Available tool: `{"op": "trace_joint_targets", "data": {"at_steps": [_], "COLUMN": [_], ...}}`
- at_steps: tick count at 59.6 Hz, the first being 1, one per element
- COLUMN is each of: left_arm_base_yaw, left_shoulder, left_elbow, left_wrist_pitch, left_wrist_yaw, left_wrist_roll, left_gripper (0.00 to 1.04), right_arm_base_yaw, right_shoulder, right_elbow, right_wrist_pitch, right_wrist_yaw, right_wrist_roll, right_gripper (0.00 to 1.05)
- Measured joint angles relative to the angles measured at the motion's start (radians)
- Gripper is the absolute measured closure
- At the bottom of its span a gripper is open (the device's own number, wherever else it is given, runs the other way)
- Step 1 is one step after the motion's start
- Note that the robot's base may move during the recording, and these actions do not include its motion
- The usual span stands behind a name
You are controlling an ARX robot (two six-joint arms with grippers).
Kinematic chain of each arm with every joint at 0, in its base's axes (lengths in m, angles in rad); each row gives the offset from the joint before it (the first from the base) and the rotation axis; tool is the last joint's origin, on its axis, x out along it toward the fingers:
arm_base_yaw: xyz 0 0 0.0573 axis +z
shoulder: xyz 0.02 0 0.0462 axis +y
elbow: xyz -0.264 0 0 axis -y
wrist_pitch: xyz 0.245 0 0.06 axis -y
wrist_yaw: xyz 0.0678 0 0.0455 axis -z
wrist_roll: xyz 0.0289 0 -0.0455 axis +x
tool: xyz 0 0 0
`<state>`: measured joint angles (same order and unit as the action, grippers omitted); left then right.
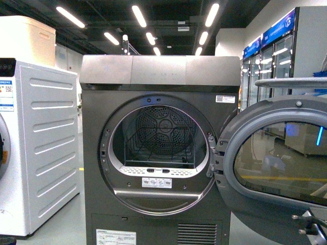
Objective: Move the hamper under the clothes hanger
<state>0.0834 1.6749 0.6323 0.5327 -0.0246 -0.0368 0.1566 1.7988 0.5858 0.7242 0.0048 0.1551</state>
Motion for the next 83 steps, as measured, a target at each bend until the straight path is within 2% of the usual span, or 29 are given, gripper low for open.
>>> {"op": "trace_joint_targets", "data": {"at_steps": [19,34,62,83], "left_arm_base_yaw": [-0.056,-0.079,-0.056,-0.014], "left_shoulder": [0.222,0.338,0.459,0.537], "left_elbow": [0.113,0.207,0.320,0.345], "left_wrist_pitch": [0.042,-0.010,-0.122,-0.092], "left_wrist_yaw": [-0.010,-0.001,0.028,0.035], "left_wrist_roll": [-0.038,-0.019,0.110,0.124], "left_gripper": [0.07,0.07,0.07,0.07], "right_arm_base_yaw": [0.037,0.080,0.107,0.119], "right_shoulder": [0.231,0.336,0.481,0.541], "right_elbow": [0.185,0.339,0.491,0.553], "right_wrist_pitch": [-0.088,-0.185,-0.284,-0.317], "right_wrist_yaw": [0.010,0.030,0.055,0.116], "right_wrist_roll": [0.043,0.061,0.040,-0.018], "right_gripper": [0.08,0.08,0.08,0.08]}}
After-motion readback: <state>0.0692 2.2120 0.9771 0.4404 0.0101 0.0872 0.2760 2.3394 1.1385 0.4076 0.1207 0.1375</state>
